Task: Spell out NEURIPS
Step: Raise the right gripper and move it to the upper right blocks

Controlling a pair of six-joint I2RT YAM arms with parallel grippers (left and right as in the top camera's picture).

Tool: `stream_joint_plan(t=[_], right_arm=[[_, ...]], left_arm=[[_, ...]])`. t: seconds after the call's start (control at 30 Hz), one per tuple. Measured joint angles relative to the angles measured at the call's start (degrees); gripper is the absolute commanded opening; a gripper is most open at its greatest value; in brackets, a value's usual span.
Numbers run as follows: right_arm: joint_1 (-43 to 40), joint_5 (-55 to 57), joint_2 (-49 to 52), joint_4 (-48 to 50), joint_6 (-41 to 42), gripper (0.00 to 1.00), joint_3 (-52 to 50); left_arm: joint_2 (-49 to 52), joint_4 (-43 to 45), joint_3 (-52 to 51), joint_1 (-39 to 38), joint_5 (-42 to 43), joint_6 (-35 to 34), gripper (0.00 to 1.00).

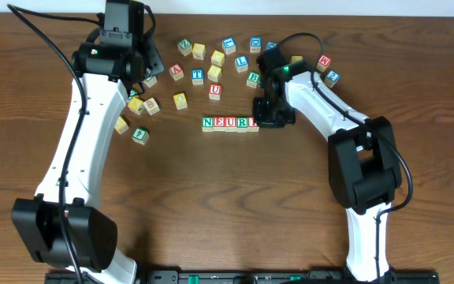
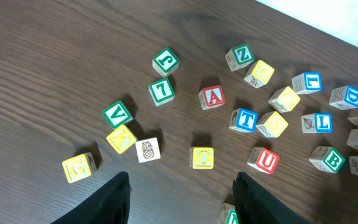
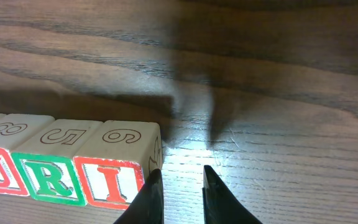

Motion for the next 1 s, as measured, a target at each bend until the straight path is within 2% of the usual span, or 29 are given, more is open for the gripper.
stream_joint_plan(t=[0.07, 0.27, 0.47, 0.8, 1.0], right_arm=[[0.00, 0.02, 0.00, 0.37, 0.07, 0.24, 0.00], [-0.33, -0.04, 0.00, -1.62, 0.17, 0.32, 1.09], [-1.40, 1.97, 0.00, -6.84, -1.36, 0.38, 8.76], [-1.81, 3.10, 0.00, -12.46, -3.96, 0.43, 20.37], [-1.81, 3.13, 0.00, -15.37, -4.26, 0.46, 26.08]], left_arm=[[0.00, 0.00, 0.00, 0.00, 0.00, 0.02, 0.53], [0.00, 0.00, 0.00, 0.00, 0.00, 0.00, 0.53], [0.00, 0.02, 0.00, 0.00, 0.00, 0.02, 0.53], [-0.31, 0.07, 0.00, 0.00, 0.02, 2.25, 0.53], [-5.01, 0.24, 0.00, 0.00, 0.04, 2.84, 0.53]])
